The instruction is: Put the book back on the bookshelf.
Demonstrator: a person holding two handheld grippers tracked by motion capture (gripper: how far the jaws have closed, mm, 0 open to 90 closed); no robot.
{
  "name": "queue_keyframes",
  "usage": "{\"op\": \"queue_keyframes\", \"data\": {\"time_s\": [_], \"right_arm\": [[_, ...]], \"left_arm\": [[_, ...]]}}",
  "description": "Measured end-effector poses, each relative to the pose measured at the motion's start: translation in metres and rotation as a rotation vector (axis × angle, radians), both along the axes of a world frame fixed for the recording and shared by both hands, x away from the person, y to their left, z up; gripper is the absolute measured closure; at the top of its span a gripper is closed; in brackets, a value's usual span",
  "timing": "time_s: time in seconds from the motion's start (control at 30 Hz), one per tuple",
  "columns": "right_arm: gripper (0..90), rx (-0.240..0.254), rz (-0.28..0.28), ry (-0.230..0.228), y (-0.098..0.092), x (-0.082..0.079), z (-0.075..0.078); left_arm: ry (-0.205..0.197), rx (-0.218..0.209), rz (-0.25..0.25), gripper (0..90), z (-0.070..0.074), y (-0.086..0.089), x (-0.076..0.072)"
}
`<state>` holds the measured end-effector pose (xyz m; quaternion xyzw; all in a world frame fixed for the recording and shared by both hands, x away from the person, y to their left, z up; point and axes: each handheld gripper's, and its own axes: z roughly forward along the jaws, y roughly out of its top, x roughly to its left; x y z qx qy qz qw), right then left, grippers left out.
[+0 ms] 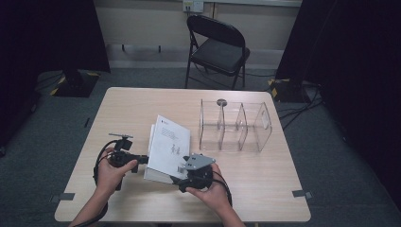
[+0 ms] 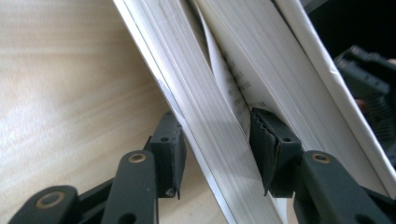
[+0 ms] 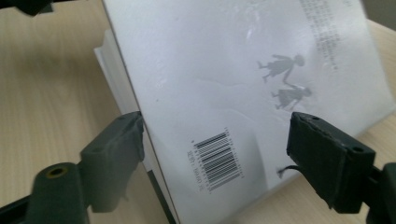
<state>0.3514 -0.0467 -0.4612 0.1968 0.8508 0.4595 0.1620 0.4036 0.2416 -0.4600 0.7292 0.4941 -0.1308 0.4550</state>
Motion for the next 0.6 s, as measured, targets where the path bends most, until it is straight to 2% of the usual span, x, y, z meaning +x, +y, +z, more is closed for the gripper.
{"op": "queue_keyframes", "data": {"time_s": [0.03, 0.07, 0.17, 0.23, 0.27, 0.3, 0.4, 0.47, 0.57, 0.6], "right_arm": [[23.6, -0.047, 0.006, -0.013, 0.002, 0.0, -0.003], [29.0, -0.064, 0.021, -0.016, 0.004, -0.001, -0.006], [29.4, -0.081, 0.034, -0.014, 0.008, -0.001, -0.008], [30.5, -0.078, 0.044, 0.0, 0.006, 0.001, -0.007], [31.0, -0.073, 0.048, 0.0, 0.006, 0.001, -0.008], [31.6, -0.08, 0.053, -0.021, 0.006, 0.0, -0.009], [32.7, -0.071, 0.045, -0.021, 0.004, -0.001, -0.011], [33.1, -0.081, 0.046, -0.026, 0.004, -0.001, -0.011], [33.1, -0.071, 0.051, -0.026, 0.002, 0.0, -0.012], [33.0, -0.071, 0.046, -0.025, 0.003, -0.001, -0.012]], "left_arm": [[0.001, -0.003, -0.011, 55.9, 0.0, 0.0, 0.001], [0.013, -0.002, -0.005, 55.8, 0.0, 0.0, 0.002], [0.029, 0.0, -0.008, 55.1, -0.002, 0.001, 0.005], [0.026, 0.007, -0.02, 54.2, -0.003, 0.001, 0.006], [0.039, 0.007, -0.009, 53.4, -0.004, 0.001, 0.006], [0.036, 0.011, -0.018, 52.9, -0.004, 0.001, 0.007], [0.035, 0.011, -0.018, 52.2, -0.006, 0.001, 0.008], [0.046, 0.014, -0.017, 52.0, -0.005, 0.0, 0.009], [0.057, 0.027, -0.027, 52.9, -0.003, -0.001, 0.011], [0.072, 0.026, -0.027, 53.5, -0.002, -0.001, 0.011]]}}
